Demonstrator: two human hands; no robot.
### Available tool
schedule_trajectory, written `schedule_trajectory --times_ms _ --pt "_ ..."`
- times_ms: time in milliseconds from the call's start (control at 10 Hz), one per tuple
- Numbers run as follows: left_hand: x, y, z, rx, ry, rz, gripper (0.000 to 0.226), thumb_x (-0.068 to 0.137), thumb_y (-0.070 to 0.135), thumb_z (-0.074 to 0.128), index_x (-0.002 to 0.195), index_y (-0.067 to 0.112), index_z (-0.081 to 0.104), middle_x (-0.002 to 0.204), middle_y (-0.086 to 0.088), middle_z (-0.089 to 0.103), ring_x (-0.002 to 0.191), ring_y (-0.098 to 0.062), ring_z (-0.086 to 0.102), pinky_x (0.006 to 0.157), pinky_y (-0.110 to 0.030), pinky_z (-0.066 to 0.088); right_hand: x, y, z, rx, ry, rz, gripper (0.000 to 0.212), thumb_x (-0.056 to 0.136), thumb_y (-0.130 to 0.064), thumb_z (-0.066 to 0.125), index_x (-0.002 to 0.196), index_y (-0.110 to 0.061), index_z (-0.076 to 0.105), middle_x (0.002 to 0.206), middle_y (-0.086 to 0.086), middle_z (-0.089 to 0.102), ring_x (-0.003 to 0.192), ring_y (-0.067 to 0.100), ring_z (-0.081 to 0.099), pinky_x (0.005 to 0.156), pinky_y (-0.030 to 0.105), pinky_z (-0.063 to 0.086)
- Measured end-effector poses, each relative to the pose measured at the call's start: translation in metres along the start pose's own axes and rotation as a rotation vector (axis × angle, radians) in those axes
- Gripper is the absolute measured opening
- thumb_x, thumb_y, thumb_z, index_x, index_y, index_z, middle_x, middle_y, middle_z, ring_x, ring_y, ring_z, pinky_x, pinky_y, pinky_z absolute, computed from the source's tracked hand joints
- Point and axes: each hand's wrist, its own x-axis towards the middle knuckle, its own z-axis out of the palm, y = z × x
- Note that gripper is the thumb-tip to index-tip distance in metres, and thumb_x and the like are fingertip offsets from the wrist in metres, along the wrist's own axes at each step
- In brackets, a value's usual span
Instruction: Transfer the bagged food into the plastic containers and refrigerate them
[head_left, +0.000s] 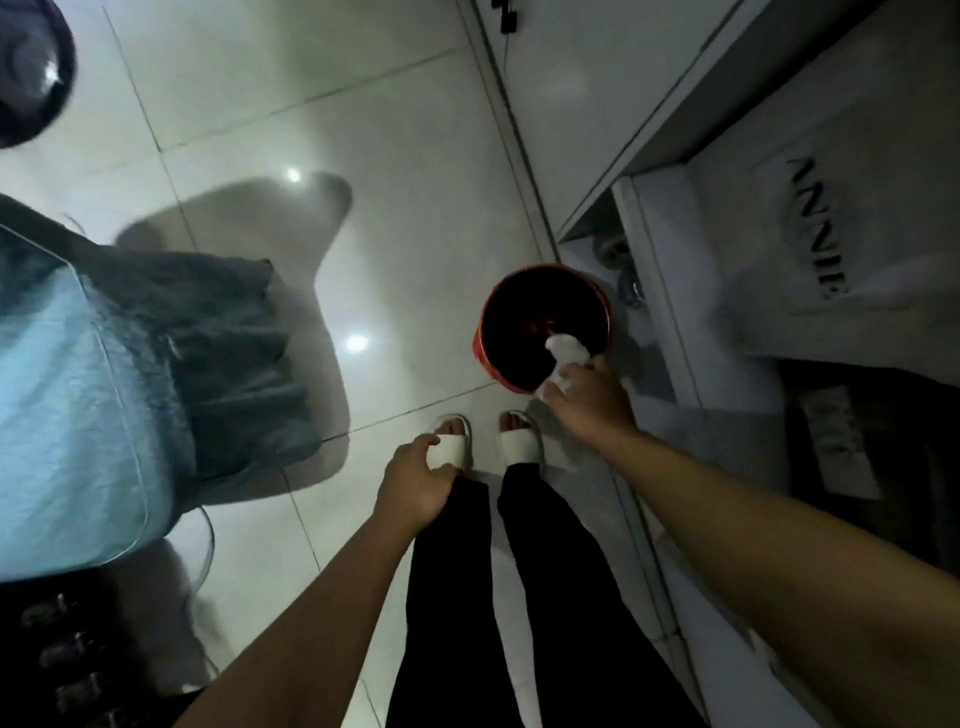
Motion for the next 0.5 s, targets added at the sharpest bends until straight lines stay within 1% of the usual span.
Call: schedule_trajectory --times_ms 100,200,300,400,500 --pt "0.051 -0.019 0.015 0.095 -0.033 0.058 0.05 0.094 0.02 0.06 0.142 0.019 0.049 0.14 -0.017 0.051 0.127 -0.033 0.05 0.102 -0.035 0.04 0.067 0.002 0.033 0.1 -0.07 0.084 0.057 0.096 -0.042 0.056 0.146 -0.018 0.044 0.153 0.016 0.026 0.133 0.039 0.041 0.108 0.038 0.038" --pt "0.09 -0.031 0.028 0.155 -0.008 0.124 0.052 0.093 0.019 0.06 0.143 0.02 0.048 0.147 -0.016 0.046 0.135 -0.034 0.042 0.107 -0.037 0.036 0.114 0.012 0.063 0.132 -0.254 0.101 0.076 0.094 -0.047 0.059 0.157 -0.035 0.019 0.165 0.01 0.003 0.149 0.035 0.017 0.118 0.04 0.025" --pt "0.108 -0.03 0.037 0.264 -0.004 0.155 0.06 0.094 0.026 0.059 0.15 0.024 0.039 0.161 -0.014 0.028 0.148 -0.033 0.023 0.116 -0.042 0.027 0.13 0.026 0.088 0.05 -0.302 0.077 0.083 0.088 -0.058 0.059 0.155 -0.045 0.012 0.167 0.002 -0.007 0.152 0.033 0.003 0.121 0.046 0.019" --pt "0.102 -0.019 0.037 0.406 -0.015 0.198 0.066 0.093 0.033 0.058 0.153 0.026 0.031 0.165 -0.014 0.018 0.151 -0.033 0.014 0.119 -0.044 0.02 0.107 0.027 0.101 0.036 -0.315 0.116 0.084 0.082 -0.066 0.056 0.153 -0.049 0.014 0.167 -0.001 -0.007 0.151 0.035 0.007 0.12 0.054 0.02" --pt "0.066 -0.002 0.03 0.493 -0.044 0.248 0.073 0.093 0.039 0.056 0.157 0.03 0.022 0.167 -0.012 0.012 0.153 -0.034 0.009 0.121 -0.045 0.014 0.061 0.038 0.104 0.012 -0.276 0.047 0.093 0.072 -0.073 0.047 0.153 -0.05 0.007 0.167 -0.005 -0.005 0.152 0.033 0.003 0.119 0.056 0.016"
